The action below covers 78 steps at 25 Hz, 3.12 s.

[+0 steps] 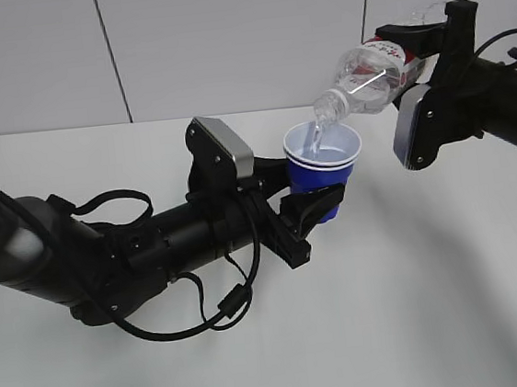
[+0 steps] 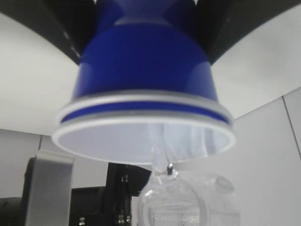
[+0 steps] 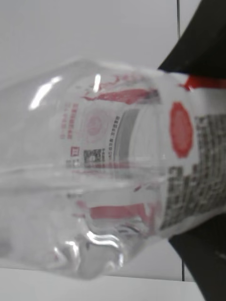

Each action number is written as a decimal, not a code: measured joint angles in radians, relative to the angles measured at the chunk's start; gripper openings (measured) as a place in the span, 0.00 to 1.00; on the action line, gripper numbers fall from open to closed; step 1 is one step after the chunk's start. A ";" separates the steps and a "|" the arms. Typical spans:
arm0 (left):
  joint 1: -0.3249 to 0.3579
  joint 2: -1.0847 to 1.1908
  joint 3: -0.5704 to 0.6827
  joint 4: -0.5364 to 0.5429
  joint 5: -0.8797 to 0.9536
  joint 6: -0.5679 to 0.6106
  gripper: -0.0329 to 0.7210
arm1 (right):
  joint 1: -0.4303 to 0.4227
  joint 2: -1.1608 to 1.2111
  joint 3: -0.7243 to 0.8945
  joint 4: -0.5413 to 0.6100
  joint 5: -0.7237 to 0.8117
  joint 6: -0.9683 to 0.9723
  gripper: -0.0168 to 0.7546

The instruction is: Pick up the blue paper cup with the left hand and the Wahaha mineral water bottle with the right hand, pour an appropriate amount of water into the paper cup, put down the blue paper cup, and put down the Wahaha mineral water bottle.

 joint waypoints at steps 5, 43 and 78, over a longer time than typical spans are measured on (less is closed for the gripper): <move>0.000 0.000 0.000 0.000 0.000 0.000 0.61 | 0.000 0.000 0.000 0.000 -0.002 0.000 0.60; 0.000 -0.001 0.000 -0.131 0.001 0.066 0.61 | 0.000 0.000 0.000 0.164 -0.084 1.028 0.60; 0.089 -0.201 0.236 -0.580 0.005 0.221 0.61 | 0.000 0.000 0.169 0.253 -0.086 1.434 0.60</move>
